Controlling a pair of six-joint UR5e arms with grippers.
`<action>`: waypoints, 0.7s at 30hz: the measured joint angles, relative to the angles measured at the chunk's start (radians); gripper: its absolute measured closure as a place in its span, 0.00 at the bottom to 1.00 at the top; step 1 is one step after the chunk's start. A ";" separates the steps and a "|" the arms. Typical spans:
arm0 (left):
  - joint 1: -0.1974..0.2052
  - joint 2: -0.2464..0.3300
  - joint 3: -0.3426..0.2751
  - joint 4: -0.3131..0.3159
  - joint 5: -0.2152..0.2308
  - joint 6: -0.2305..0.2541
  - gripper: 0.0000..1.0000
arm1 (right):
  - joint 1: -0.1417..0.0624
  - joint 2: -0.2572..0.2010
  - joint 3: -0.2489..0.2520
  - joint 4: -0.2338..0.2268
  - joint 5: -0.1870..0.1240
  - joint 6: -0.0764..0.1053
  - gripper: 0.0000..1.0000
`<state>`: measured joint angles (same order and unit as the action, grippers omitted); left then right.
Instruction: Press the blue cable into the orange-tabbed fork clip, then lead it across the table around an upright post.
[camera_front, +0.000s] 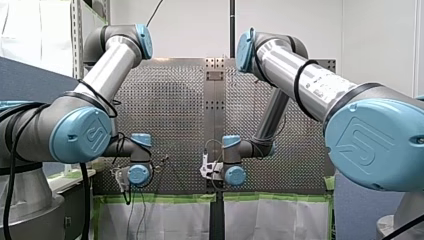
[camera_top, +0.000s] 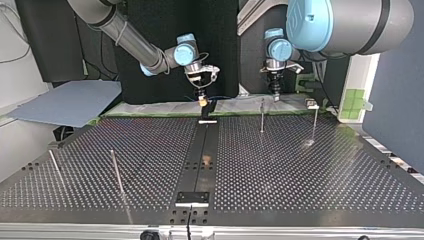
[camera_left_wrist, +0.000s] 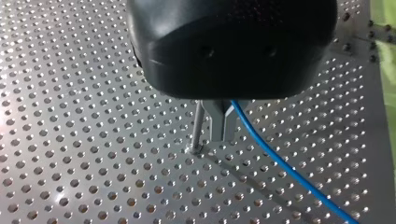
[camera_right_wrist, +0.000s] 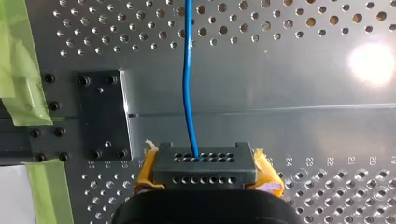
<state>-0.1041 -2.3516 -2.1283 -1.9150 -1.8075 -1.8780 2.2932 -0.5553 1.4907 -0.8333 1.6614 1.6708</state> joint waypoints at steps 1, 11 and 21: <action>0.002 0.000 0.004 -0.003 0.000 -0.001 1.00 | 0.001 0.001 -0.002 0.001 0.000 0.000 1.00; 0.015 0.000 0.042 -0.050 0.017 0.005 1.00 | -0.002 0.002 -0.012 0.015 -0.001 0.000 1.00; 0.029 -0.001 0.062 -0.072 0.044 0.007 1.00 | -0.011 0.003 -0.018 0.013 0.000 0.000 1.00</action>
<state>-0.0754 -2.3522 -2.0659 -1.9870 -1.7630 -1.8714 2.2821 -0.5519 1.4728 -0.8199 1.6611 1.6708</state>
